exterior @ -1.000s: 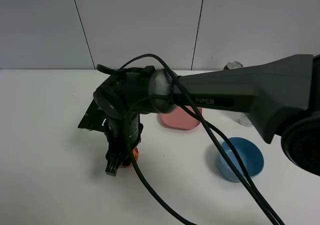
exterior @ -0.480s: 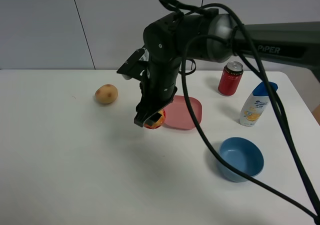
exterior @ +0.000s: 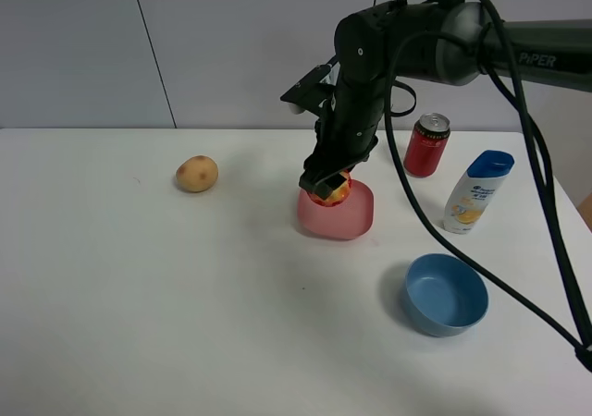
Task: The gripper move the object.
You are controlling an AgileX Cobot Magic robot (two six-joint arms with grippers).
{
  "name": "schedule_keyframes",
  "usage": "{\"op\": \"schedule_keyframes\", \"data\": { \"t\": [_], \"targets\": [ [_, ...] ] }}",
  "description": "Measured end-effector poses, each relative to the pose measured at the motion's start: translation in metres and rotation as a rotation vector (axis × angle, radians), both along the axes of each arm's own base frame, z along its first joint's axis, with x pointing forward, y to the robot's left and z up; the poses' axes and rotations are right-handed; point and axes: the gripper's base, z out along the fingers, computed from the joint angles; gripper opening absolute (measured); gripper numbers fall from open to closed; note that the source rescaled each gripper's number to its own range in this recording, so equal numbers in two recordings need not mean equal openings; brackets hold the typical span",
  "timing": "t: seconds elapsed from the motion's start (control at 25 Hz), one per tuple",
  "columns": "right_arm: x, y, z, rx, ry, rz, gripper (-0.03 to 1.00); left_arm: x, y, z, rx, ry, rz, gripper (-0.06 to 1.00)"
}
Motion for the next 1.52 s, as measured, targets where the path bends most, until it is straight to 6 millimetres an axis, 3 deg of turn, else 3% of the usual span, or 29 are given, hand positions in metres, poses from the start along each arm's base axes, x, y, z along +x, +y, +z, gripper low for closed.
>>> {"op": "schedule_keyframes", "data": {
  "t": [0.44,0.8,1.04,1.32,1.44,1.52],
  "targets": [
    [0.009,0.005,-0.039,-0.026,0.054,-0.001,0.58,0.0,0.0,0.0,0.0,0.0,0.0,1.0],
    [0.025,-0.016,-0.038,-0.016,0.023,-0.052,0.58,0.0,0.0,0.0,0.0,0.0,0.0,1.0],
    [0.029,-0.021,-0.038,-0.008,0.017,-0.068,0.74,0.0,0.0,0.0,0.001,0.0,0.0,1.0],
    [0.029,-0.019,-0.038,0.012,0.008,-0.072,0.77,0.0,0.0,0.0,0.001,0.0,0.0,1.0],
    [0.028,-0.02,-0.027,0.029,-0.01,-0.075,0.77,0.0,0.0,0.0,0.001,0.0,0.0,1.0],
    [0.024,-0.02,-0.008,0.065,-0.04,-0.081,0.77,0.0,0.0,0.0,0.001,0.0,0.0,1.0]
  ]
}}
